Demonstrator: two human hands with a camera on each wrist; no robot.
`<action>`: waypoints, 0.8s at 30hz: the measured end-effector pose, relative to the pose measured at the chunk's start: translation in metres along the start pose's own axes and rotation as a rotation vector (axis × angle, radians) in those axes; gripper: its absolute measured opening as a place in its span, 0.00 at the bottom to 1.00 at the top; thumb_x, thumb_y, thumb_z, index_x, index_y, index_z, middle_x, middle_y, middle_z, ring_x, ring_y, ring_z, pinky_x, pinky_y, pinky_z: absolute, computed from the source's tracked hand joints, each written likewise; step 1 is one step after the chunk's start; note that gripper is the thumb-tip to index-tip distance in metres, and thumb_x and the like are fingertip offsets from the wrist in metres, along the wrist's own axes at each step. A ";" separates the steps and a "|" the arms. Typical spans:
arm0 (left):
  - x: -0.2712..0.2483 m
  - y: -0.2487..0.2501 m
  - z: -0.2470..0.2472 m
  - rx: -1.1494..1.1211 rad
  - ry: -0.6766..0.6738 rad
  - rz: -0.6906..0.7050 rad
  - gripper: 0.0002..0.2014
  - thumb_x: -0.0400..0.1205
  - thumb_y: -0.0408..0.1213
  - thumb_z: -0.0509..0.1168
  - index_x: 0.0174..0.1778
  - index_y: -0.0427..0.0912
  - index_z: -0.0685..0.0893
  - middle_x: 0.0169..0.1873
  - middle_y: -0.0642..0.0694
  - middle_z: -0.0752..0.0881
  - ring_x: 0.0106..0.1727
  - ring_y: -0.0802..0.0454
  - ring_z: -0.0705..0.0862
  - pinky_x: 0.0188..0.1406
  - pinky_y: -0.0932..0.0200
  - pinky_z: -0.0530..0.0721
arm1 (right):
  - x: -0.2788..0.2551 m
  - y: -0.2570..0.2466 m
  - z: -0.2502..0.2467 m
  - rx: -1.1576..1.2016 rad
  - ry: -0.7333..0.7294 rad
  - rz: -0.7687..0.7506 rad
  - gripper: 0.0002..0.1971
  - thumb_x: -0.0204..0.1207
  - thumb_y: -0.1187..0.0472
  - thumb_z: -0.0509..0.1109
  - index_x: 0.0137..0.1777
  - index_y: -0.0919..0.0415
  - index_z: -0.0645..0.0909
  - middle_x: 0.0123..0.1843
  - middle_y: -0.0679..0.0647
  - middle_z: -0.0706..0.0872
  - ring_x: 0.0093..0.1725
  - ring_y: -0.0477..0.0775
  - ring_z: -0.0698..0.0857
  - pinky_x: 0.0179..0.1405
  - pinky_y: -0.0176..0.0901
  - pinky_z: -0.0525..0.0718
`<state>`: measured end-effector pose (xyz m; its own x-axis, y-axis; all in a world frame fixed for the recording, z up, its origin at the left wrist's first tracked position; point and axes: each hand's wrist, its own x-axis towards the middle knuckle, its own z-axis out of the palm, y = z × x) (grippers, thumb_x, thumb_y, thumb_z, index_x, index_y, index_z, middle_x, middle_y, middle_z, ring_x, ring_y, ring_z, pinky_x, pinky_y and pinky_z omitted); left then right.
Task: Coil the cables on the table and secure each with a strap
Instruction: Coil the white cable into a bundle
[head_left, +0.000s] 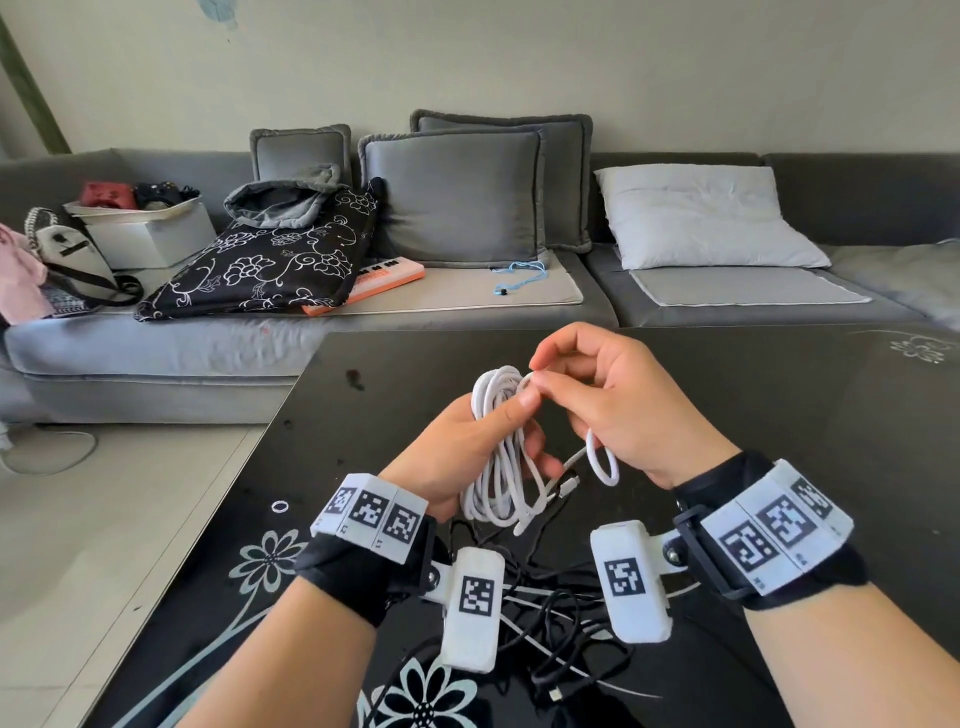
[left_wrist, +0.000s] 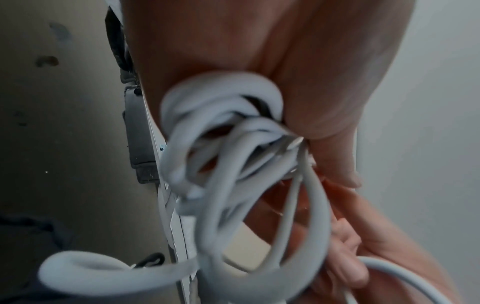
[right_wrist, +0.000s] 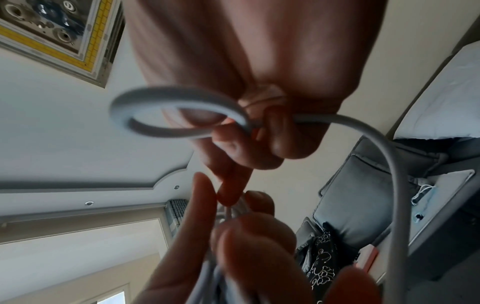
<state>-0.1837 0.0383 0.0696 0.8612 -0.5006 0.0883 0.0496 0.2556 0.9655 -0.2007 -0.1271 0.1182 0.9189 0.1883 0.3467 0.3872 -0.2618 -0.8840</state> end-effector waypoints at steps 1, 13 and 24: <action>0.000 -0.001 0.000 -0.020 -0.010 -0.005 0.12 0.81 0.47 0.70 0.44 0.41 0.81 0.29 0.43 0.80 0.33 0.44 0.87 0.48 0.40 0.86 | 0.000 0.001 0.000 -0.018 0.005 -0.004 0.02 0.79 0.69 0.71 0.49 0.63 0.82 0.37 0.60 0.87 0.19 0.39 0.75 0.23 0.25 0.71; 0.004 0.008 -0.011 -0.314 0.219 0.030 0.14 0.81 0.38 0.68 0.34 0.45 0.71 0.23 0.50 0.67 0.19 0.57 0.67 0.21 0.61 0.74 | 0.001 0.012 -0.003 -0.327 0.048 -0.051 0.07 0.73 0.49 0.77 0.49 0.47 0.86 0.38 0.47 0.87 0.22 0.42 0.74 0.31 0.36 0.73; 0.006 0.015 -0.032 -0.624 0.513 0.068 0.15 0.86 0.41 0.64 0.32 0.50 0.71 0.21 0.55 0.65 0.18 0.60 0.64 0.21 0.65 0.70 | 0.004 0.011 -0.009 -0.267 0.106 -0.075 0.04 0.76 0.54 0.76 0.43 0.50 0.91 0.34 0.59 0.88 0.34 0.58 0.78 0.37 0.48 0.79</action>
<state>-0.1614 0.0658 0.0767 0.9897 -0.0644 -0.1276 0.1314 0.7618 0.6344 -0.1923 -0.1379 0.1122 0.8841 0.1205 0.4515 0.4481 -0.4928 -0.7459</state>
